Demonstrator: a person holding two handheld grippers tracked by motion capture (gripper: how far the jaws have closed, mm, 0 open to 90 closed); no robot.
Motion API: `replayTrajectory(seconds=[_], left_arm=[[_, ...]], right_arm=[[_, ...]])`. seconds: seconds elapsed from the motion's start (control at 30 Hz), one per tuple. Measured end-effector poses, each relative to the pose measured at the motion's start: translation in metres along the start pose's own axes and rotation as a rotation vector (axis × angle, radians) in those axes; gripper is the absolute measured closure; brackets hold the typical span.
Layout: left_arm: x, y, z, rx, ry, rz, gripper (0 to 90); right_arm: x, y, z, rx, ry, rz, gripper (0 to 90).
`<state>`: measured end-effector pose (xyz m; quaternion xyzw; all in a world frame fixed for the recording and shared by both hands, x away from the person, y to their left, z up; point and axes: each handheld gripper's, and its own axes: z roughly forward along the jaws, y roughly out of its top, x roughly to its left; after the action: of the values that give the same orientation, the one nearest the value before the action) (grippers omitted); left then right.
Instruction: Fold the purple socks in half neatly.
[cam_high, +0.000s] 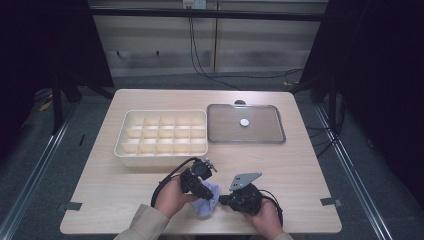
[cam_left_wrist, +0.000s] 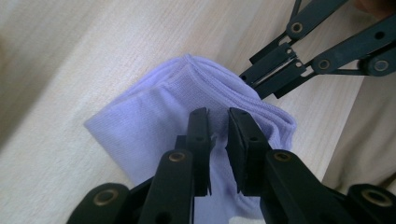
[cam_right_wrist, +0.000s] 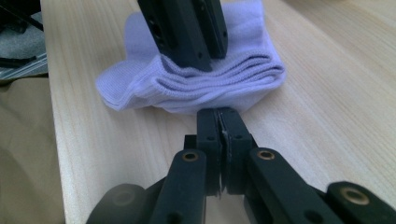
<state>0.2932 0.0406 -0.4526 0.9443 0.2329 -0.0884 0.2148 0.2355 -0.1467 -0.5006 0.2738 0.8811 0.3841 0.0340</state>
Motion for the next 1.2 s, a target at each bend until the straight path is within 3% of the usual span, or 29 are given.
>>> replayTrajectory(seconds=[0.3,0.63,0.9,1.2], left_arm=[[0.005,-0.002,-0.022,-0.025,0.016,-0.01,75.0],[0.017,-0.012,-0.034,-0.036,0.046,-0.053,73.8],[0.023,-0.017,-0.032,-0.039,0.043,-0.087,72.6],[0.031,-0.02,-0.015,-0.021,0.04,-0.124,71.1]], right_arm=[[0.0,0.0,0.0,-0.003,0.001,0.0,87.6],[0.0,0.0,0.0,-0.006,0.001,0.002,87.6],[0.0,-0.001,0.0,-0.003,0.004,0.007,87.7],[-0.001,0.0,0.0,-0.004,0.002,-0.002,87.6]])
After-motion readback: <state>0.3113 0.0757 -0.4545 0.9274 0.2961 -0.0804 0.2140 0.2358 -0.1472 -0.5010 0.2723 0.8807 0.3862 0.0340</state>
